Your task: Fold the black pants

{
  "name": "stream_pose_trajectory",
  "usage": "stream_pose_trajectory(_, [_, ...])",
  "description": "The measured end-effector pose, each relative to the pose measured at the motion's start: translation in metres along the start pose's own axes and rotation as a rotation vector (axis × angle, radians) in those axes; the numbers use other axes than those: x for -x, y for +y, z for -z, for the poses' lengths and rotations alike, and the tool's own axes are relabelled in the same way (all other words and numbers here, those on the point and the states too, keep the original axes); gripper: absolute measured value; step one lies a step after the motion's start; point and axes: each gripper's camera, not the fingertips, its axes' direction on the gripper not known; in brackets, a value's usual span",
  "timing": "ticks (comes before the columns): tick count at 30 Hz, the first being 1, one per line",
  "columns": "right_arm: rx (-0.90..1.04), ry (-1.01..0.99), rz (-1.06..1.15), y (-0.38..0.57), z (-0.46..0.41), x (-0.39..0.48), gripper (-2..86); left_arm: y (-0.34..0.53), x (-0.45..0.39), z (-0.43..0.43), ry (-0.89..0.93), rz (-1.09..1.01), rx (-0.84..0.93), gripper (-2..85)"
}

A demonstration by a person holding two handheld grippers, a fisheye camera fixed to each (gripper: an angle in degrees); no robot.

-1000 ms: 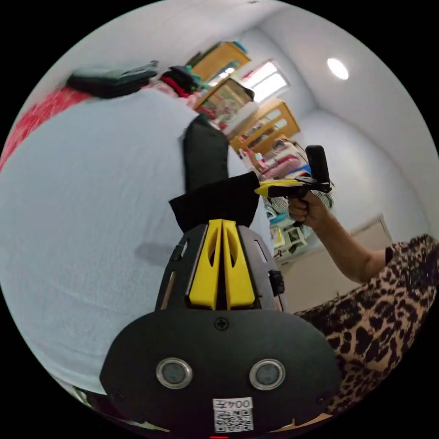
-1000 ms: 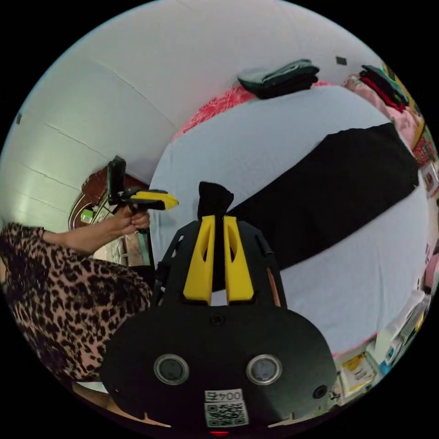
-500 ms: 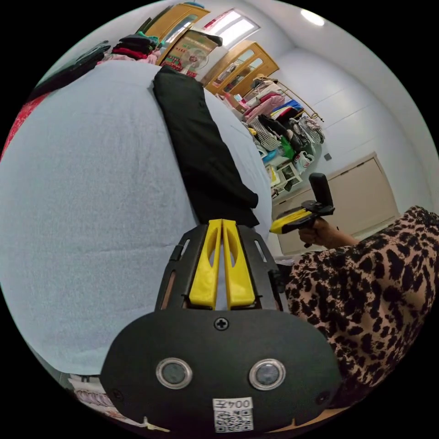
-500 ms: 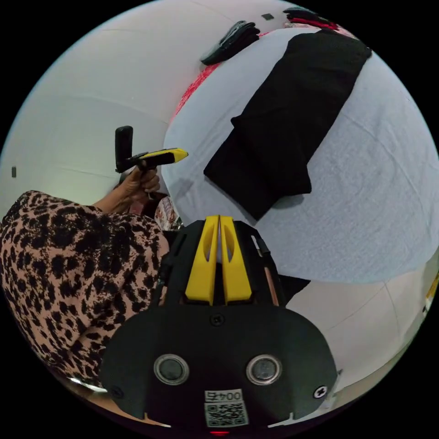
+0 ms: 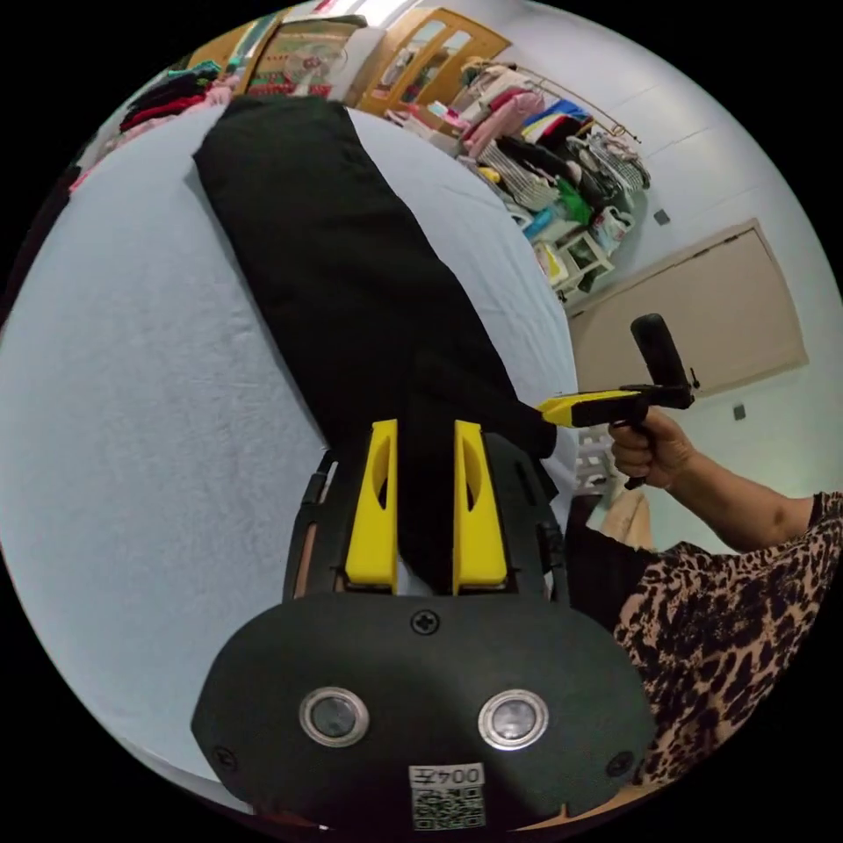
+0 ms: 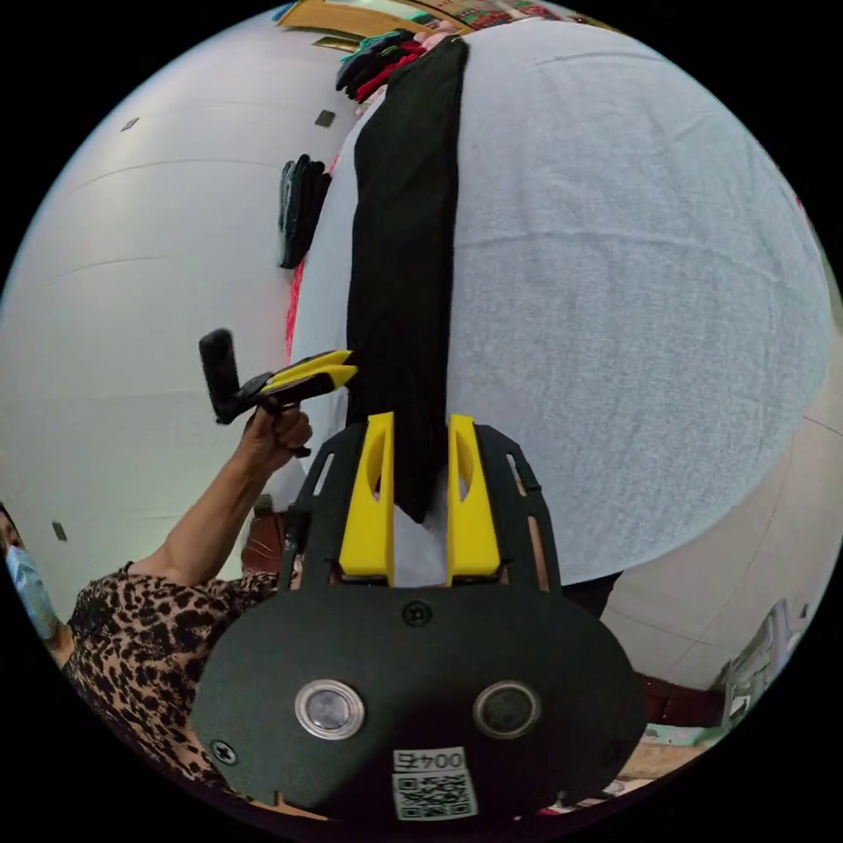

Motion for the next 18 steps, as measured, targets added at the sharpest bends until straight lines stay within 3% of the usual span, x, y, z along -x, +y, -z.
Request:
stream_pose_trajectory(8, [0.224, -0.078, 0.224, 0.039, 0.002, -0.004, 5.1, 0.063, 0.009, 0.041, 0.131, -0.11, -0.084, 6.6])
stream_pose_trajectory(13, [0.133, -0.121, 0.095, 0.052, 0.012, -0.036, 5.0, 0.12, 0.048, 0.048, 0.24, 0.081, -0.135, 4.6])
stream_pose_trajectory(18, [0.046, -0.128, -0.029, 0.041, 0.016, -0.062, 5.7, 0.123, 0.062, 0.038, 0.266, 0.201, -0.17, 5.2])
